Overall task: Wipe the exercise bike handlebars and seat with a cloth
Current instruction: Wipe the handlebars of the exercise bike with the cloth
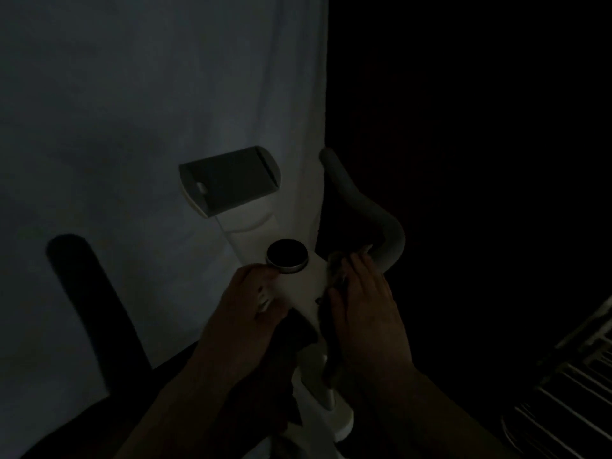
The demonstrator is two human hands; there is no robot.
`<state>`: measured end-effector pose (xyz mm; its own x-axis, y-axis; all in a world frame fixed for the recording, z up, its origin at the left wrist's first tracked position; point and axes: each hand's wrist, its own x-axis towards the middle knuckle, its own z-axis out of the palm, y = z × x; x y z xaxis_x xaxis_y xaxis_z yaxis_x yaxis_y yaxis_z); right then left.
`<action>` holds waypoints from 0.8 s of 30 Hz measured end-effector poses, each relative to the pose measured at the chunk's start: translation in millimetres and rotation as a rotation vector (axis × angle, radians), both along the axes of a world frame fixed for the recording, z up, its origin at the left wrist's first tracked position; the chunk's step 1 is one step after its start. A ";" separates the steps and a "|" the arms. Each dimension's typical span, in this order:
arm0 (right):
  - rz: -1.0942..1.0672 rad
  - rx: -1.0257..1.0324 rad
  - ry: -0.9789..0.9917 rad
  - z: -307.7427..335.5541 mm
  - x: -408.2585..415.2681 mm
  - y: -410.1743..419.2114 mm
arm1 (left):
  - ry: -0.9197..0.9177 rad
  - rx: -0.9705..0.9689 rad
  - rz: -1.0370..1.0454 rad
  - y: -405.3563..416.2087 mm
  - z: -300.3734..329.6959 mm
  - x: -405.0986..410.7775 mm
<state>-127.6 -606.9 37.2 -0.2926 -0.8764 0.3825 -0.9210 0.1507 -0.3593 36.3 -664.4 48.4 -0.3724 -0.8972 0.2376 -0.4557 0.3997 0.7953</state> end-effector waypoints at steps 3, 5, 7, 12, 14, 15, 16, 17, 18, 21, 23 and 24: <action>0.037 0.006 0.095 -0.9 -6.5 1.6 | 0.012 0.010 -0.001 1.5 0.4 -1.3; 0.053 -0.001 0.087 2.4 -18.8 -5.0 | -0.011 -0.004 0.008 2.7 1.6 -2.6; 0.088 0.001 -0.034 6.0 -29.1 -13.7 | -0.033 -0.027 0.015 3.5 3.9 -3.0; 0.143 -0.144 -0.040 -9.8 -13.5 5.7 | -0.079 -0.075 0.037 5.3 5.6 -5.8; 0.209 -0.130 0.034 -8.2 -19.5 3.3 | -0.077 -0.058 0.037 4.5 5.4 -5.9; 0.201 -0.108 0.052 -5.0 -27.0 -5.2 | -0.081 -0.053 0.028 4.6 4.2 -5.3; 0.165 -0.096 0.047 -0.7 -31.2 -13.5 | -0.098 -0.066 0.020 4.9 1.9 -4.4; 0.123 -0.088 0.016 2.5 -30.3 -17.8 | -0.127 -0.091 0.010 5.6 -0.5 -2.9; 0.097 -0.093 -0.015 2.2 -24.1 -17.0 | -0.159 -0.116 0.003 5.8 -5.1 -1.2; 0.123 -0.105 -0.014 -4.6 0.0 -0.1 | -0.199 -0.120 0.026 5.3 -13.8 1.0; 0.212 -0.073 0.026 -1.4 -9.0 -0.4 | -0.241 -0.172 0.042 6.5 -12.8 0.3; 0.210 -0.077 0.030 -0.4 -17.1 -4.2 | -0.258 -0.222 0.037 8.7 -10.2 -0.4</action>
<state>-144.7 -611.1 36.8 -0.0946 -0.8847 0.4564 -0.9396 -0.0721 -0.3345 35.9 -655.7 38.2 -0.4133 -0.8482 0.3312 -0.6479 0.5295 0.5476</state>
